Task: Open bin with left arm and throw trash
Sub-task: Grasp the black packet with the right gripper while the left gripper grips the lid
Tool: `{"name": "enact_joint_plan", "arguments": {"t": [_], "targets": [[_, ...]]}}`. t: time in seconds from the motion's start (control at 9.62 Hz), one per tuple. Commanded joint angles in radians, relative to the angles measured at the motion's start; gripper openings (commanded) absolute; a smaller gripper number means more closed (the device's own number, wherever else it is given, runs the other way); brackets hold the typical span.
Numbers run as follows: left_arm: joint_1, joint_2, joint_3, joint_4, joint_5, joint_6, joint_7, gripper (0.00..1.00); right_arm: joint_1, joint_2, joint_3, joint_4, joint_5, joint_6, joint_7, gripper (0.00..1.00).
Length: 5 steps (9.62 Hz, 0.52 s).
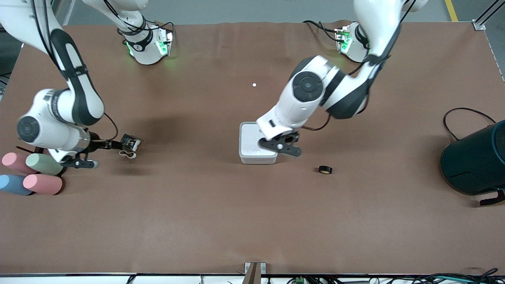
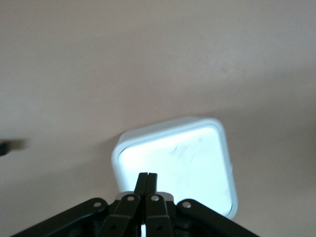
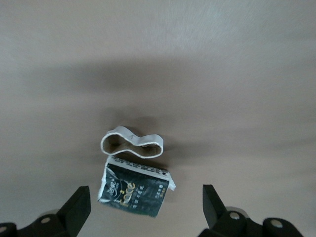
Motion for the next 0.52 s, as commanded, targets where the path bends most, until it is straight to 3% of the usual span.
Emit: {"name": "enact_joint_plan", "arguments": {"t": [0.0, 0.42], "targets": [[-0.035, 0.081, 0.010, 0.042, 0.030, 0.066, -0.075, 0.00, -0.001, 0.018, 0.005, -0.003, 0.037, -0.007, 0.039, 1.00], [-0.033, 0.185, 0.006, 0.034, 0.077, 0.093, -0.207, 0.00, 0.017, 0.018, 0.004, -0.053, 0.048, 0.004, 0.145, 1.00]]}}
